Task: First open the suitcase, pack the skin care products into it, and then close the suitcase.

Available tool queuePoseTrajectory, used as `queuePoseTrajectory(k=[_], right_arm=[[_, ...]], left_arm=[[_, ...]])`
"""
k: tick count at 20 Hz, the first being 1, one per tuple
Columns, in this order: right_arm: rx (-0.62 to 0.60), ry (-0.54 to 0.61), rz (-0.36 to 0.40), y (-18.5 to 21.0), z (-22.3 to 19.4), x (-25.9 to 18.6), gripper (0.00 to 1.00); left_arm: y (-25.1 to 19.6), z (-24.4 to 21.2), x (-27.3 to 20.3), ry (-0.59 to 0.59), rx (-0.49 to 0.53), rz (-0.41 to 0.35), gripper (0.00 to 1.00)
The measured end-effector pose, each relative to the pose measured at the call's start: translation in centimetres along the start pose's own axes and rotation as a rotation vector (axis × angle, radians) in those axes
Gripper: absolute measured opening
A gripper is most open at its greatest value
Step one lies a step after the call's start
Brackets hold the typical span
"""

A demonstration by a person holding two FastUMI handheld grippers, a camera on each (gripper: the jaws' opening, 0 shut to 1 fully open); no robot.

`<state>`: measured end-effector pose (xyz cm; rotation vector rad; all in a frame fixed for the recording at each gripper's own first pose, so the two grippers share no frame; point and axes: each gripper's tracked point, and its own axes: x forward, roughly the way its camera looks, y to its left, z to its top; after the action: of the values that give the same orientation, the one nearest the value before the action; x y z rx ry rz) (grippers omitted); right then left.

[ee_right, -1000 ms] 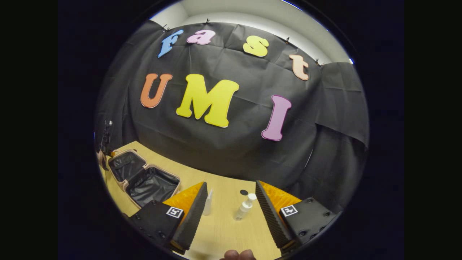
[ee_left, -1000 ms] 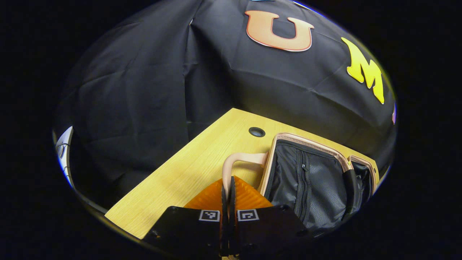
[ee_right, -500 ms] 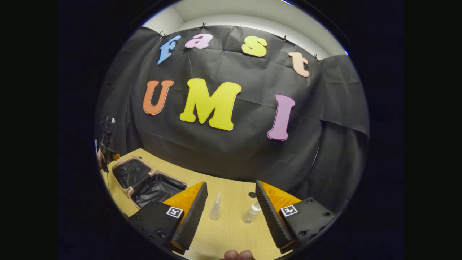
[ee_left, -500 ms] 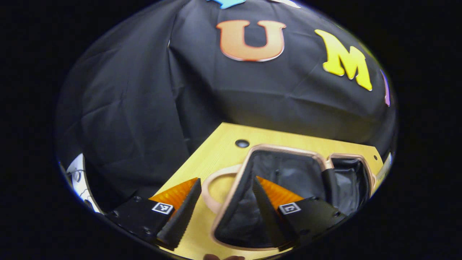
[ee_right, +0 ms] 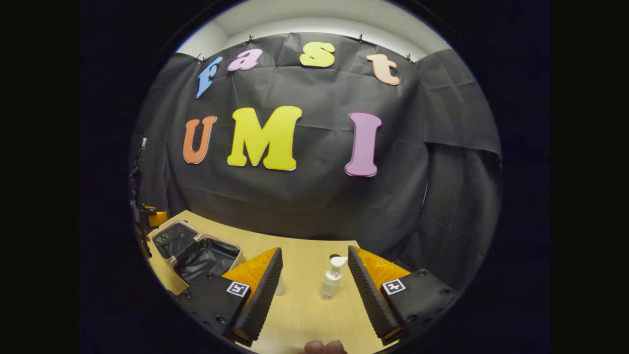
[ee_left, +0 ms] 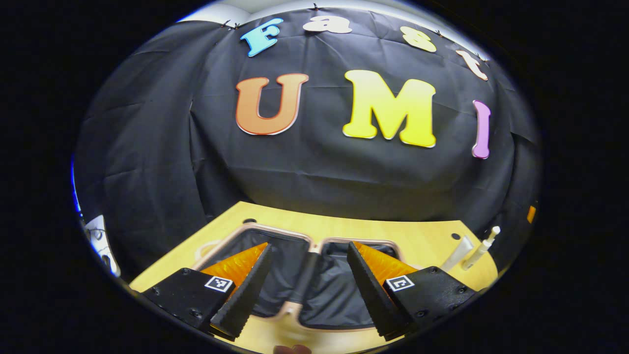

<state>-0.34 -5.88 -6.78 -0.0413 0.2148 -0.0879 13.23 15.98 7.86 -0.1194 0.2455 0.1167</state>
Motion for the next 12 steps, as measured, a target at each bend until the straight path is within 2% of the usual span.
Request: queuePoseTrajectory(k=[3,6,9,12], right_arm=[[-0.011,0.018,-0.013,-2.8,-1.1,0.0,0.79],[-0.032,0.044,-0.012,-5.0,-2.3,-0.2,0.77],[-0.04,0.078,-0.001,-6.7,-3.6,-0.6,0.79],[-0.091,0.106,0.009,-8.2,-5.1,-1.1,0.79]], left_arm=[[-6.7,-1.6,-1.2,-0.008,0.013,-0.051,0.97],[-13.8,-3.7,-1.6,-0.004,0.071,-0.158,0.97],[-19.9,-6.0,-0.9,-0.002,0.126,-0.246,0.97],[-24.6,-8.6,0.3,0.023,0.15,-0.303,0.97]])
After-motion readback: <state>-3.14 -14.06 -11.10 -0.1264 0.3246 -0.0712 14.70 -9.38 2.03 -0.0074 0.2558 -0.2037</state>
